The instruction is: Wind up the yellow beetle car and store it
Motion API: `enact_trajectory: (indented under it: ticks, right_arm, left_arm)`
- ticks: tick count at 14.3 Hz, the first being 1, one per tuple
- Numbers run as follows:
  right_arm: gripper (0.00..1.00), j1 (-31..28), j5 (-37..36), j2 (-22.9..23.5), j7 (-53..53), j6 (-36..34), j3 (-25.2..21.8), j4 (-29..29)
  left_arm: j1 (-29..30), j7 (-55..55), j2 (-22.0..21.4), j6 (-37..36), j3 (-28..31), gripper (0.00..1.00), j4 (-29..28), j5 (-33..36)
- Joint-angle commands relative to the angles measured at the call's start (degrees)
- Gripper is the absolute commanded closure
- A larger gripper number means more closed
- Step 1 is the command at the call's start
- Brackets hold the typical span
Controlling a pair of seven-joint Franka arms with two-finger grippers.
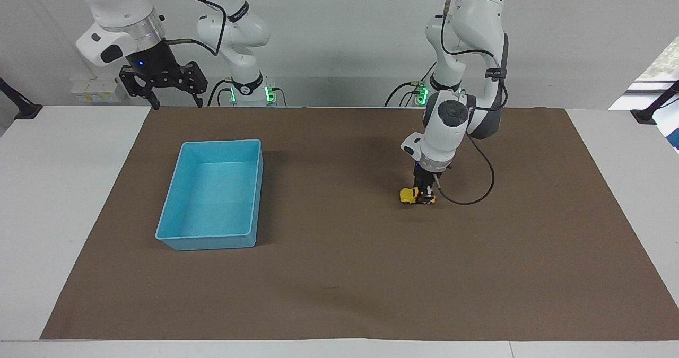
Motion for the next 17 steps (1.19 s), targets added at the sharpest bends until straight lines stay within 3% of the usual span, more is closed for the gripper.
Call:
enact_trajectory:
  ticks: [1,5,6,7,9,12,17]
  right_arm:
    - [0.00,-0.8,0.8,0.0,0.9,-0.5,0.4,0.5]
    - [0.00,-1.9,0.6,0.0,0.8,-0.4,0.4,0.5]
    - [0.00,-1.9,0.6,0.0,0.9,-0.4,0.4,0.3]
    - [0.00,-1.9,0.5,0.0,0.9,-0.3,0.4,0.3]
    - [0.00,-1.9,0.5,0.0,0.9,-0.1,0.4,0.3]
    - [0.00,-1.8,0.6,-0.1,1.5,-0.1,0.5,0.3]
    - [0.00,-2.0,0.6,-0.4,0.7,0.0,0.4,-0.3]
  left_arm:
    - [2.7,3.1,1.4,1.8,-0.1,1.00,-2.5,1.4]
    - [3.8,4.2,1.4,1.3,-0.1,1.00,-2.6,1.4]
    - [3.6,4.3,1.3,1.0,-0.1,0.26,-1.8,1.4]
    - [2.9,3.8,1.1,0.9,-0.1,0.00,-1.6,1.4]
    - [2.4,3.3,-1.5,-1.1,-0.1,0.00,-1.1,1.3]
    - [2.4,-0.8,-4.9,-9.7,-0.1,0.00,2.8,1.3]
    - [3.4,-13.8,-6.7,-11.2,0.5,0.00,5.9,1.3]
